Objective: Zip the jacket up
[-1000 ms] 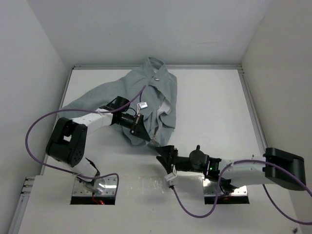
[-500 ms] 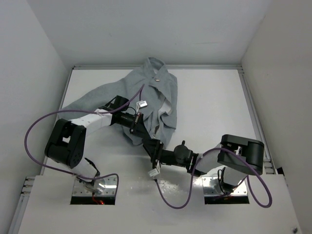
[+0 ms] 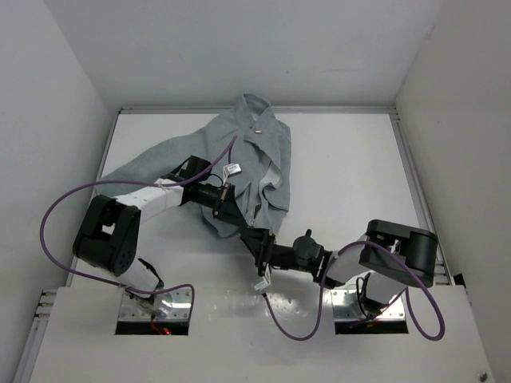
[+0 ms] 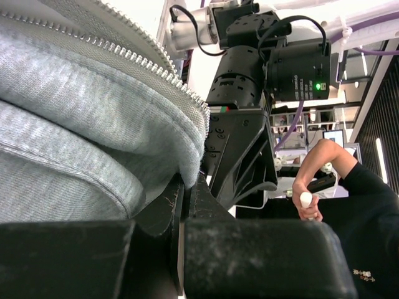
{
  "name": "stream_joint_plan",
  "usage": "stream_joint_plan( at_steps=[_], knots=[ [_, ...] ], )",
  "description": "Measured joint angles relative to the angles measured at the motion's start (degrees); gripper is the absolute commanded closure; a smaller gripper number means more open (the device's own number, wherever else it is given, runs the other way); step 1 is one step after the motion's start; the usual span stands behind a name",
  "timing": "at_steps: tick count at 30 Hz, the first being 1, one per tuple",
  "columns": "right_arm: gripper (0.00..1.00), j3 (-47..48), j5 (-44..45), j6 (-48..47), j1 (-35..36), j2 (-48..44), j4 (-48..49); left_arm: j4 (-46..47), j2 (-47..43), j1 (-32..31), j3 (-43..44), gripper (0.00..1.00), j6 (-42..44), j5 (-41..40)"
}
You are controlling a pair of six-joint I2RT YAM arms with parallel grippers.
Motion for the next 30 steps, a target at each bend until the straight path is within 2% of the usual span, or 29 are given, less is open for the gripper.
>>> stream_joint_plan(
  at_steps=[13, 20, 26, 29, 30],
  knots=[
    [0.46, -2.3, -4.7, -2.2, -3.3, -1.6, 0.1, 1.7, 0.0, 0.0, 0.0, 1.0, 0.0, 0.0],
    [0.56, -2.6, -7.7, -3.5, -5.2, -2.0, 0.2, 2.5, 0.0, 0.0, 0.0, 1.0, 0.0, 0.0],
    [0.6, -2.5, -9.9, -4.2, -6.6, -2.1, 0.7, 3.0, 0.0, 0.4, -0.1, 1.0, 0.1, -0.2],
    [0.51, -2.5, -10.4, -4.3, -6.9, -2.1, 0.6, 3.0, 0.0, 0.4, -0.2, 1.0, 0.1, 0.0],
    [0.41, -2.5, -10.5, -4.4, -7.0, -2.1, 0.4, 3.0, 0.0, 0.4, -0.2, 1.0, 0.1, 0.1]
  ],
)
